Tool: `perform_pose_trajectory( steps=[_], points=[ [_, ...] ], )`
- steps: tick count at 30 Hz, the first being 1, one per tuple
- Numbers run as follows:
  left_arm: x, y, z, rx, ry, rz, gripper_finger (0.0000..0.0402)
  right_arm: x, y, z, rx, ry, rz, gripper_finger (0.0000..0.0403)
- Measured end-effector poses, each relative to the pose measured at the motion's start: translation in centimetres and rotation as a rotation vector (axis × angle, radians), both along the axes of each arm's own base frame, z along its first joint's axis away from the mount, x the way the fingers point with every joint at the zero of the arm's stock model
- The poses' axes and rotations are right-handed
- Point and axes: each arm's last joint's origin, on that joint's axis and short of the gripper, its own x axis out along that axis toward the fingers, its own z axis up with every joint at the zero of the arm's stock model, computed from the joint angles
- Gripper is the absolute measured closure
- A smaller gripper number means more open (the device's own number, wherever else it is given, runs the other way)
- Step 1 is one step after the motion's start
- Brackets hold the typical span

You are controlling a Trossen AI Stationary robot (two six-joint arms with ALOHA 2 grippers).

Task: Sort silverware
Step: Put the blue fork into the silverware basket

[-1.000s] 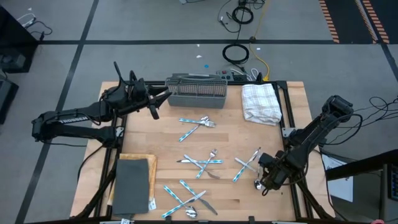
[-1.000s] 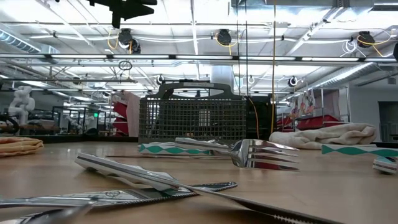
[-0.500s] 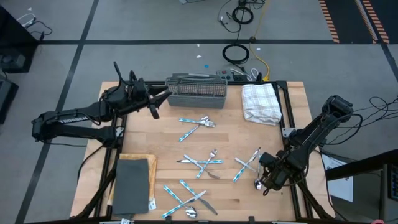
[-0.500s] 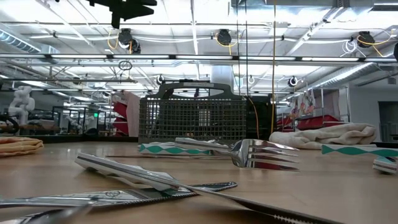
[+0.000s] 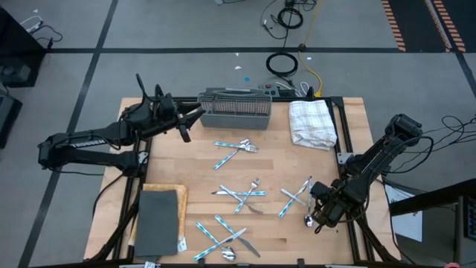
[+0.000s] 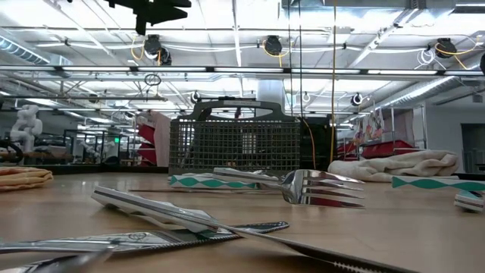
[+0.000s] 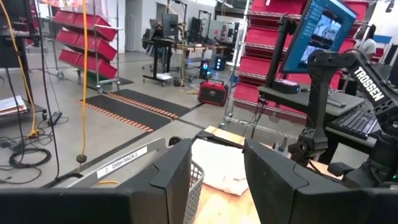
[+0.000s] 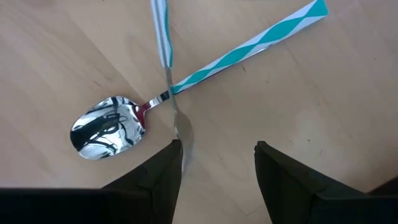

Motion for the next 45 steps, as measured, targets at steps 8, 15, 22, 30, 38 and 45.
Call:
perform_pose_trajectory(
  steps=[8,15,22,30,38,45],
  points=[
    [0.0,0.0,-0.4,-0.009,0.037,0.0,0.0251,-0.7,0.6,0.0,0.007,0.003,-0.027,0.0215],
    [0.0,0.0,-0.4,-0.009,0.037,0.0,0.0251,-0.8,1.0,-0.2,0.014,0.001,-0.039,0.0215],
    [0.0,0.0,-0.3,-0.008,0.033,0.002,0.0251,-0.3,1.2,-0.5,-0.003,-0.067,-0.062,0.021],
    [0.0,0.0,-0.4,-0.008,0.033,0.007,0.0251,-0.5,1.0,-0.5,-0.025,-0.047,-0.076,0.0186],
    [0.0,0.0,-0.4,-0.009,0.038,0.008,0.0251,-0.2,1.7,-1.7,-0.042,-0.014,-0.062,0.0197],
    [0.0,0.0,-0.4,-0.009,0.041,0.012,0.0251,0.0,2.5,-3.5,-0.044,0.101,-0.076,0.0208]
  ],
)
